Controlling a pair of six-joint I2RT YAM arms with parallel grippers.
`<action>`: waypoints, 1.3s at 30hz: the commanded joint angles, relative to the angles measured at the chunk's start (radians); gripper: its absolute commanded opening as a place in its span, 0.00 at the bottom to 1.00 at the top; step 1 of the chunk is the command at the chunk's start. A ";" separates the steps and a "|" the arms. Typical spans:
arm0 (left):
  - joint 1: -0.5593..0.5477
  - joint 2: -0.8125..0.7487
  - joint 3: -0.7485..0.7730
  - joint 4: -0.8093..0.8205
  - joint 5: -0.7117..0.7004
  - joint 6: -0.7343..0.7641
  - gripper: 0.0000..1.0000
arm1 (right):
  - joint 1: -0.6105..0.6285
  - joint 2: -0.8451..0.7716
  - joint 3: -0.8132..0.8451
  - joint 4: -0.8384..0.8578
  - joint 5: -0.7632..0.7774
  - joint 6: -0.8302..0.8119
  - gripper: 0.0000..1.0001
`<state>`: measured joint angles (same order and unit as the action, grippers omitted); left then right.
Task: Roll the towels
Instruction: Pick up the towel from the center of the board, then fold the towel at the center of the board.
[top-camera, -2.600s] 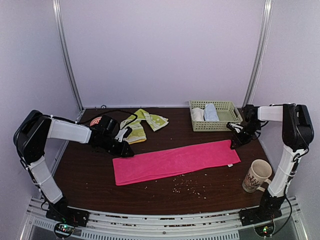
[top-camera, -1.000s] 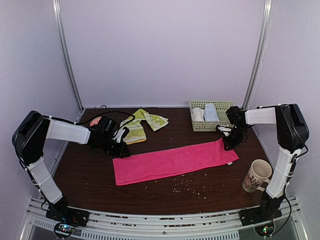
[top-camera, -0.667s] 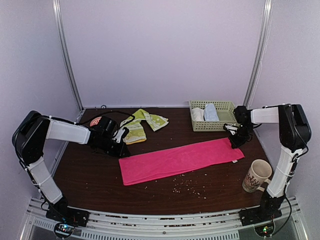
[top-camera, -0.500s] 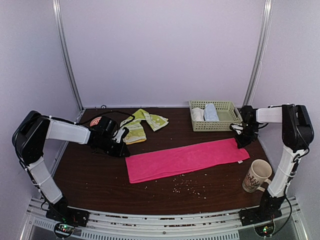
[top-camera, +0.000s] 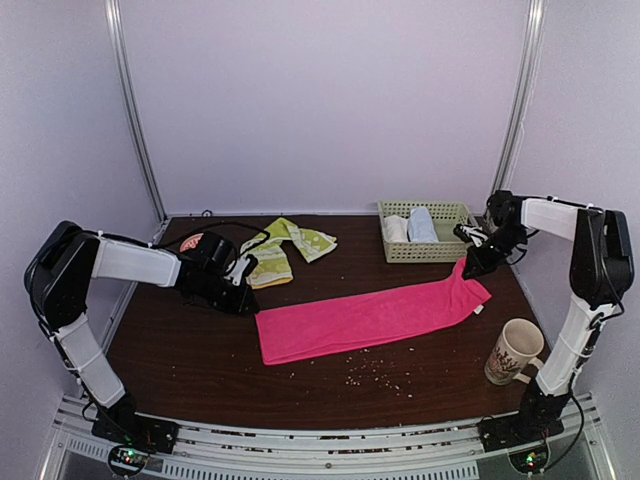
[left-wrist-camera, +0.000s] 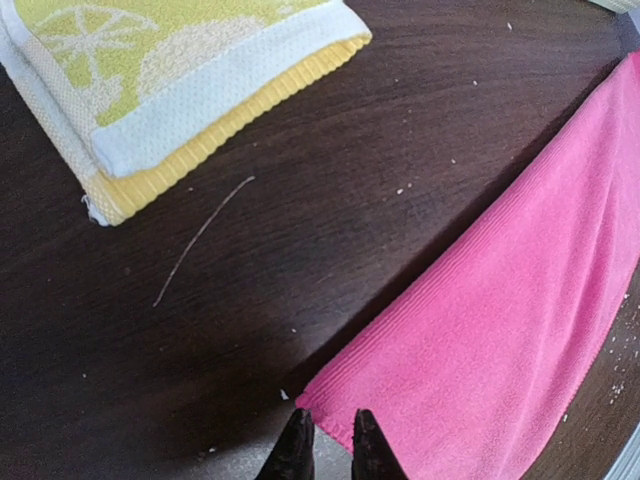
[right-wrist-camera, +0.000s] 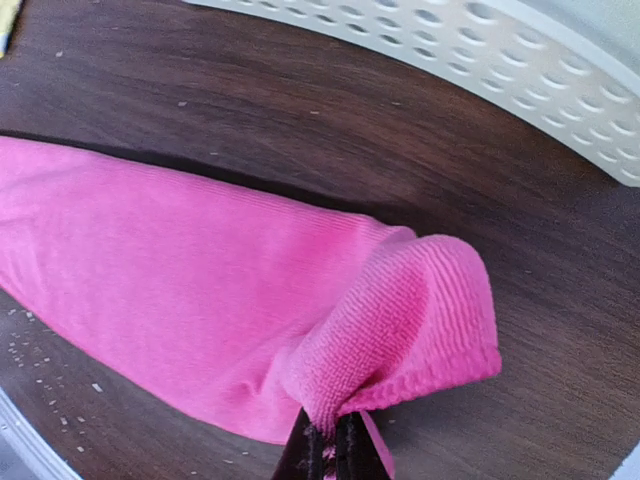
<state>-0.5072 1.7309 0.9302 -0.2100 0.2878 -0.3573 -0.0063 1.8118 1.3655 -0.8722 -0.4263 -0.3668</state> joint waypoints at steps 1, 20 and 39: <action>-0.004 -0.025 0.058 -0.056 -0.047 0.048 0.14 | 0.042 -0.011 0.035 -0.103 -0.202 0.001 0.00; -0.005 -0.004 0.175 -0.244 -0.158 0.124 0.14 | 0.330 0.057 0.074 0.017 -0.506 0.257 0.00; -0.006 -0.024 0.049 -0.140 -0.033 -0.005 0.15 | 0.633 0.096 0.033 0.516 -0.413 0.793 0.00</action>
<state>-0.5072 1.7256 1.0065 -0.4145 0.1967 -0.3256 0.5816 1.8851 1.3693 -0.4561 -0.8707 0.3210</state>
